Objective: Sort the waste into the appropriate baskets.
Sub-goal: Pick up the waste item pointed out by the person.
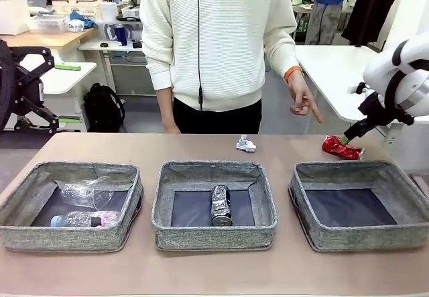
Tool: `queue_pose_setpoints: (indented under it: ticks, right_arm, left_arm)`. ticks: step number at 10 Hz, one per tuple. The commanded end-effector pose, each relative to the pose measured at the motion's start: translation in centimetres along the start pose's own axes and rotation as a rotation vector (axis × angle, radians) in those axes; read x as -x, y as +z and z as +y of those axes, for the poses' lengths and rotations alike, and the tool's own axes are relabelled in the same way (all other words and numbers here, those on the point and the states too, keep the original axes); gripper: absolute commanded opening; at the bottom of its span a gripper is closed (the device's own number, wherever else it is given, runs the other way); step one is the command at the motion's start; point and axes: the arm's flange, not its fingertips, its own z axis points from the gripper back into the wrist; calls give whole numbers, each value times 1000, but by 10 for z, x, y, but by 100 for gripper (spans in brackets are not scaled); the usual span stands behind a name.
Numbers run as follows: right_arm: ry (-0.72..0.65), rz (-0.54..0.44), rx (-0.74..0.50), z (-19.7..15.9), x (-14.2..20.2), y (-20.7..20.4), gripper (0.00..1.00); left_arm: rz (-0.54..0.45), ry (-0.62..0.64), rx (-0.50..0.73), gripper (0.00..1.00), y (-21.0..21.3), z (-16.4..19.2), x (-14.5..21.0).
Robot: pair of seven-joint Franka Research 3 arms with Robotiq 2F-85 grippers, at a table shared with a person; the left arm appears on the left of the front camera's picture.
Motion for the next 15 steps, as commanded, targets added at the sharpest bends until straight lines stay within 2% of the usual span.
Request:
queue_pose_setpoints:
  ticks: [1, 5, 7, 8, 9, 10, 11, 12, 15]
  right_arm:
    - [-7, 13, 7, -11, -7, -12, 100]
    - [-22, 36, -27, -16, -7, -35, 100]
    - [-19, 50, -15, -14, -8, -34, 100]
    - [-4, 68, -4, -11, -9, -33, 41]
    - [2, 83, 3, -11, -9, -33, 41]
    - [5, 95, 13, -10, -9, -32, 0]
    - [3, 99, 9, -10, -9, -31, 36]
    - [-3, 105, 9, -10, -9, -32, 0]
    - [-8, 131, 0, -11, -9, -34, 0]
  left_arm:
    - [-6, 9, 15, 100, -1, -4, 2]
    - [-6, 9, 15, 100, -1, -4, 2]
    - [-6, 9, 15, 100, -1, -4, 2]
    - [-6, 9, 15, 100, -1, -4, 2]
    - [-6, 9, 15, 100, -1, -4, 2]
    - [-6, 9, 15, 100, -1, -4, 2]
    - [-6, 9, 15, 100, -1, -4, 2]
    - [-6, 9, 15, 100, -1, -4, 2]
    - [-6, 9, 15, 100, -1, -4, 2]
